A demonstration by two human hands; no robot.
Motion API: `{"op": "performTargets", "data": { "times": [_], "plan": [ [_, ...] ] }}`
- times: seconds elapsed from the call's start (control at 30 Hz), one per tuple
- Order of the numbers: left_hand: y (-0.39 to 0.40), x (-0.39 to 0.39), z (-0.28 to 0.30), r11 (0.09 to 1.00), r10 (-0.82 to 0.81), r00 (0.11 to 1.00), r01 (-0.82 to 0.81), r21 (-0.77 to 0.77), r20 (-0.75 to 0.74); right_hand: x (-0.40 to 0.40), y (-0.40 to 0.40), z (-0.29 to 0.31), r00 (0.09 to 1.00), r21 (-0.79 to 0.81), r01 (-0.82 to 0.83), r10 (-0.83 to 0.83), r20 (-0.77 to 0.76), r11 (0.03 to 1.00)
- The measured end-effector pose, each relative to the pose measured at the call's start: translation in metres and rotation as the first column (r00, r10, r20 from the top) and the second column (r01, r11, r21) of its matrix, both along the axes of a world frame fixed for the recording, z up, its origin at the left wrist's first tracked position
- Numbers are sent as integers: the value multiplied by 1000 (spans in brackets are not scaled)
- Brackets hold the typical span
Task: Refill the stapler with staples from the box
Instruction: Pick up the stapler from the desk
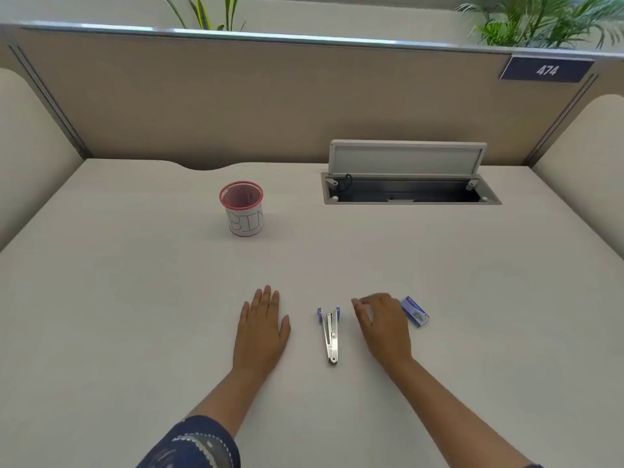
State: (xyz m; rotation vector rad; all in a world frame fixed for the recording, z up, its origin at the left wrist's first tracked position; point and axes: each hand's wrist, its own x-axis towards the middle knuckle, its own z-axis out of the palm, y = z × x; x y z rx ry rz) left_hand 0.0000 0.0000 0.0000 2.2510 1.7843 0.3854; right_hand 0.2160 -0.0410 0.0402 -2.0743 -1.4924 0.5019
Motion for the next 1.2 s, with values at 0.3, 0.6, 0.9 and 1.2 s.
{"op": "performTargets", "data": {
  "times": [0.3,0.6,0.9,1.2],
  "plan": [
    [0,0,1,999,1,1000,-1,43,9,-51,-1,7,997,-337,-6,30,66,942],
    [0,1,2,999,6,1000,-7,46,11,-55,18,7,996,-433,60,-28,79,899],
    [0,0,1,999,7,1000,-7,34,11,-46,2,18,994,-28,94,-93,61,995],
    [0,0,0,999,7,1000,-7,37,19,-39,17,42,997,163,3,-16,74,987]
  ]
}}
